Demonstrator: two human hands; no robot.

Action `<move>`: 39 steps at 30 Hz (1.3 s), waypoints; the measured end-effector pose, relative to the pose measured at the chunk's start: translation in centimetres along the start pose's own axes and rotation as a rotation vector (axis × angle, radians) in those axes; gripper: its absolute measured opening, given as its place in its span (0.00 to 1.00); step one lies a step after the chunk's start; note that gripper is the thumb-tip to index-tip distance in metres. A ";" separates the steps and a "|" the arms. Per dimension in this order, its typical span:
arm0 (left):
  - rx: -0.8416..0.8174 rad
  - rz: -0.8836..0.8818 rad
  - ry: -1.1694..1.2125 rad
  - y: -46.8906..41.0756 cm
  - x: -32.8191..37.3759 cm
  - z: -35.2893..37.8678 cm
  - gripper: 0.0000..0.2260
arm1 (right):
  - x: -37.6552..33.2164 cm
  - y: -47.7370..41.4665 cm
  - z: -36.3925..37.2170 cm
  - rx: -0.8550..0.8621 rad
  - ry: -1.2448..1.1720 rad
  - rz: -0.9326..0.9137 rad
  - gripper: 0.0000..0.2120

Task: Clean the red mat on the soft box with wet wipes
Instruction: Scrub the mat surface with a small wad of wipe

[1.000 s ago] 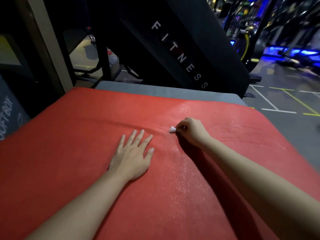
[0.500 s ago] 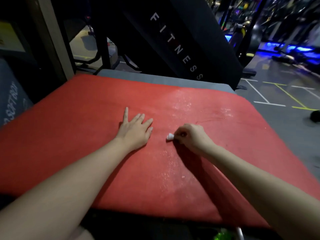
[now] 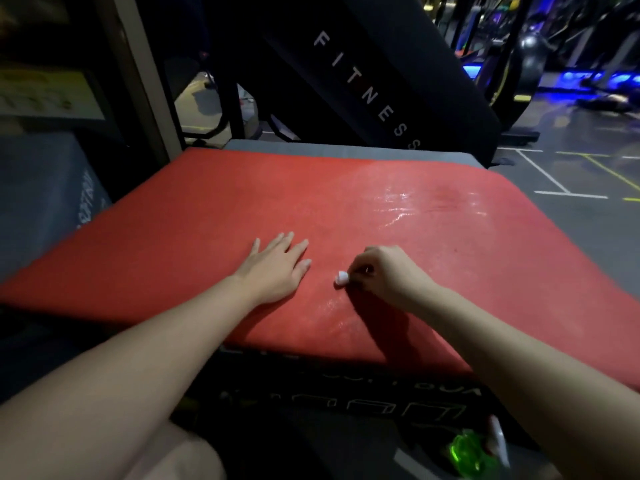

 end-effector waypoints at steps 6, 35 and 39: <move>0.034 -0.043 0.043 1.9 0.4 0.5 0.27 | -1.1 1.3 2.0 0.114 -0.101 0.076 0.05; 0.036 -0.082 -0.030 3.7 1.1 0.7 0.27 | 0.5 3.0 0.8 0.117 -0.085 0.048 0.04; 0.088 -0.089 -0.099 2.3 1.9 -0.4 0.19 | 0.2 2.9 -0.3 0.025 -0.083 0.070 0.07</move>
Point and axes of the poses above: each hand's wrist, its own y-axis away from the middle knuckle, its own z-axis out of the palm, x = y × z, the point moved 1 cm from there along -y, towards the middle knuckle, and after that the axes turned 14 degrees about z, right-handed, at the moved point
